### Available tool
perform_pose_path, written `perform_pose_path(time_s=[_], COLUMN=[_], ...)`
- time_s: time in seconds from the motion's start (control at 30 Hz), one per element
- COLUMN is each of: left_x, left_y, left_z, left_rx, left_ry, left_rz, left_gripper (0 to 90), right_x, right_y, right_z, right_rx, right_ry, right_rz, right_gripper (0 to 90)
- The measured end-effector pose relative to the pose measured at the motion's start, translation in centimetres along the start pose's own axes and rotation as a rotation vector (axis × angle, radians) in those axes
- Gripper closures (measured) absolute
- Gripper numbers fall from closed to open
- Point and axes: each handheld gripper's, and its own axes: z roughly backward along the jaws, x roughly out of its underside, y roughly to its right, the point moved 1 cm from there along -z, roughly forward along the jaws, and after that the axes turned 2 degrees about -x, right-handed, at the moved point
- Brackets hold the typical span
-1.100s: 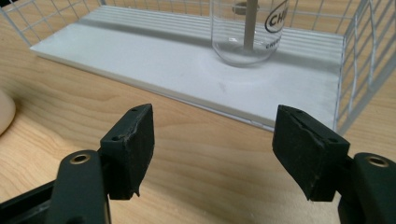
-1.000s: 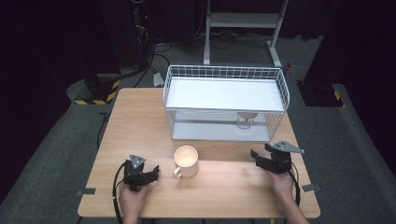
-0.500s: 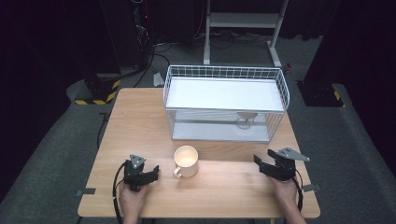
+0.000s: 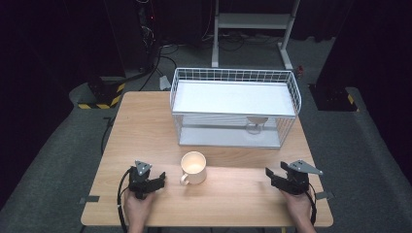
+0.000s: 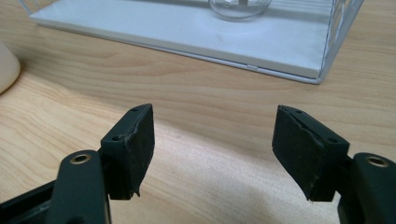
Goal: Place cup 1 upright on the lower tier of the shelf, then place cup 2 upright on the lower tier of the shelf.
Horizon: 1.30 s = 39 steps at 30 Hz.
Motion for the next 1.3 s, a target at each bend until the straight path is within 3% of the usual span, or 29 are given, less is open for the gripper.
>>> perform_pose_path(time_s=[0.57,0.63,0.8,0.97,1.17,1.3], left_x=[0.1,0.0,0.0,-0.1,-0.4,-0.8], left_y=[0.2,0.2,0.4,0.5,0.5,0.6], left_z=[0.0,0.0,-0.1,-0.1,-0.1,0.3], left_rx=[-0.001,0.001,0.006,0.002,0.036,0.059], left_ry=[0.002,-0.002,-0.008,-0.014,-0.045,-0.001], left_rz=[0.004,-0.003,-0.007,-0.007,-0.028,-0.013], left_gripper=[20.8,19.9,15.6,13.4,11.6,11.9], right_x=[1.6,1.6,1.4,1.3,1.3,1.3], right_y=[0.4,0.5,0.8,0.9,0.9,0.9], right_z=[-0.1,-0.3,-0.9,-1.1,-1.2,-1.2], right_rx=[0.074,0.097,0.104,0.106,0.114,0.114], right_ry=[-0.087,-0.122,-0.182,-0.186,-0.189,-0.189], right_rz=[0.04,0.054,0.055,0.045,0.037,0.034], right_gripper=[30.2,30.1,25.3,22.6,20.8,20.3])
